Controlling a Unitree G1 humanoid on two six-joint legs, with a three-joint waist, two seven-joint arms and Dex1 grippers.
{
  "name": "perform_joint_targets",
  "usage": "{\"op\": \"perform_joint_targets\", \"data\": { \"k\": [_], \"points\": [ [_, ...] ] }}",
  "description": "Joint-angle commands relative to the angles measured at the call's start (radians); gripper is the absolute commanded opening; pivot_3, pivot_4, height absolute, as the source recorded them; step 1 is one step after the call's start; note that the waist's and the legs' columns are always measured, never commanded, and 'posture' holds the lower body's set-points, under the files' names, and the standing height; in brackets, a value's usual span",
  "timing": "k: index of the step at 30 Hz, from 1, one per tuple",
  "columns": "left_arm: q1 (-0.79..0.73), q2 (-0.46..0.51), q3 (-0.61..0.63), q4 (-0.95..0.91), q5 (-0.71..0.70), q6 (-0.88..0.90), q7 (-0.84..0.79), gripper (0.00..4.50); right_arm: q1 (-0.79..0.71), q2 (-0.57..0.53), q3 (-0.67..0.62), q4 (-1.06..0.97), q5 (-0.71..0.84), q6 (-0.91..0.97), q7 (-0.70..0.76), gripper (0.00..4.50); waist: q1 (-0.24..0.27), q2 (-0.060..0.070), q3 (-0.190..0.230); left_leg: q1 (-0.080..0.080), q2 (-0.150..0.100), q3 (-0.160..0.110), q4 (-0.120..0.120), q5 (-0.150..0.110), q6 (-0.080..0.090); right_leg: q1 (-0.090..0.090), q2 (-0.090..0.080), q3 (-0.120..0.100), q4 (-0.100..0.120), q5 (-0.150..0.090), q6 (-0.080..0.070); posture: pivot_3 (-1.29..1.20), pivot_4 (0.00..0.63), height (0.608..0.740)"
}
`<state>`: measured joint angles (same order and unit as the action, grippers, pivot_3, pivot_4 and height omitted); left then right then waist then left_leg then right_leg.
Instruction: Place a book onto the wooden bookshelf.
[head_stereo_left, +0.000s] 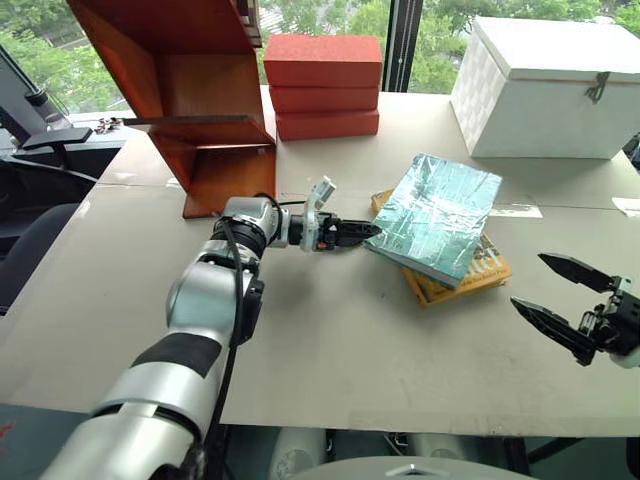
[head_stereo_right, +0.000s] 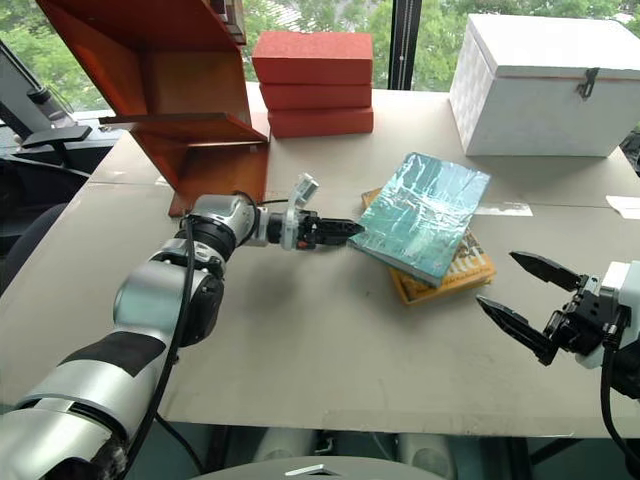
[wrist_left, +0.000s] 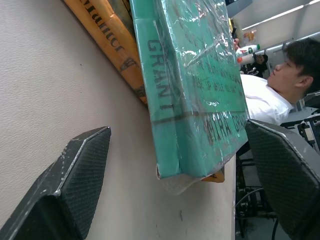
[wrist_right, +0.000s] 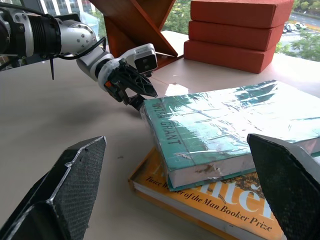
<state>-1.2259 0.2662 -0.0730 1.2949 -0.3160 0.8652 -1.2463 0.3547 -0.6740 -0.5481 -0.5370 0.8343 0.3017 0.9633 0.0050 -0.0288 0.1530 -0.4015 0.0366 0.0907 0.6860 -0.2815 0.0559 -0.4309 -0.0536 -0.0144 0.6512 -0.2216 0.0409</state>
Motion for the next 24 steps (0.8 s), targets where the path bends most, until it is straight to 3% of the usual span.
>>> {"op": "perform_joint_targets", "data": {
  "k": [1, 7, 10, 14, 18, 19, 24],
  "points": [
    [-0.029, -0.039, 0.094, 0.036, -0.005, -0.012, 0.078, 4.41, 0.016, 0.009, -0.047, -0.043, 0.020, -0.011, -0.019, 4.50, 0.006, 0.000, 0.000, 0.000, 0.000, 0.000, 0.000, 0.000, 0.000, 0.000, 0.000, 0.000, 0.000, 0.000, 0.000, 0.00, 0.150, 0.718],
    [-0.019, -0.077, 0.225, 0.054, -0.006, -0.023, 0.198, 4.41, 0.060, 0.023, -0.079, -0.071, 0.019, -0.022, -0.028, 4.50, 0.009, 0.000, 0.000, 0.000, 0.000, -0.001, 0.000, 0.000, 0.000, 0.000, 0.000, -0.001, 0.001, 0.000, 0.000, 0.00, 0.150, 0.718],
    [-0.007, -0.082, 0.232, 0.056, 0.026, -0.015, 0.175, 3.66, 0.071, 0.024, -0.095, -0.083, 0.028, -0.020, -0.033, 4.50, 0.008, 0.000, 0.000, 0.000, 0.000, -0.001, 0.000, 0.000, 0.000, 0.000, 0.000, -0.001, 0.001, 0.000, 0.000, 0.00, 0.150, 0.718],
    [0.005, -0.086, 0.238, 0.058, 0.050, -0.005, 0.165, 1.79, 0.074, 0.022, -0.103, -0.091, 0.037, -0.016, -0.040, 4.50, 0.007, 0.000, 0.000, 0.000, 0.000, -0.001, 0.000, 0.000, 0.000, 0.000, 0.000, -0.001, 0.001, 0.000, 0.000, 0.00, 0.150, 0.718],
    [0.003, -0.092, 0.259, 0.056, 0.055, 0.008, 0.157, 0.24, 0.062, 0.016, -0.102, -0.089, 0.045, -0.013, -0.049, 4.50, 0.009, 0.000, 0.000, 0.000, 0.000, -0.001, 0.000, 0.000, 0.000, 0.000, 0.000, -0.001, 0.001, 0.000, 0.000, 0.00, 0.150, 0.718],
    [0.001, -0.094, 0.263, 0.054, 0.056, 0.013, 0.148, 0.03, 0.056, 0.016, -0.100, -0.089, 0.051, -0.011, -0.053, 4.50, 0.009, 0.000, 0.000, 0.000, 0.000, -0.001, 0.001, 0.000, 0.000, 0.000, 0.000, -0.001, 0.001, 0.000, 0.000, 0.00, 0.150, 0.718],
    [-0.041, -0.089, 0.303, 0.036, 0.023, 0.064, 0.061, 0.03, 0.023, 0.007, -0.099, -0.078, 0.071, 0.000, -0.067, 4.50, 0.008, 0.000, 0.000, 0.000, 0.000, -0.001, 0.001, 0.000, 0.000, 0.001, 0.000, -0.001, 0.001, 0.000, 0.000, 0.00, 0.150, 0.718]
  ]
}}
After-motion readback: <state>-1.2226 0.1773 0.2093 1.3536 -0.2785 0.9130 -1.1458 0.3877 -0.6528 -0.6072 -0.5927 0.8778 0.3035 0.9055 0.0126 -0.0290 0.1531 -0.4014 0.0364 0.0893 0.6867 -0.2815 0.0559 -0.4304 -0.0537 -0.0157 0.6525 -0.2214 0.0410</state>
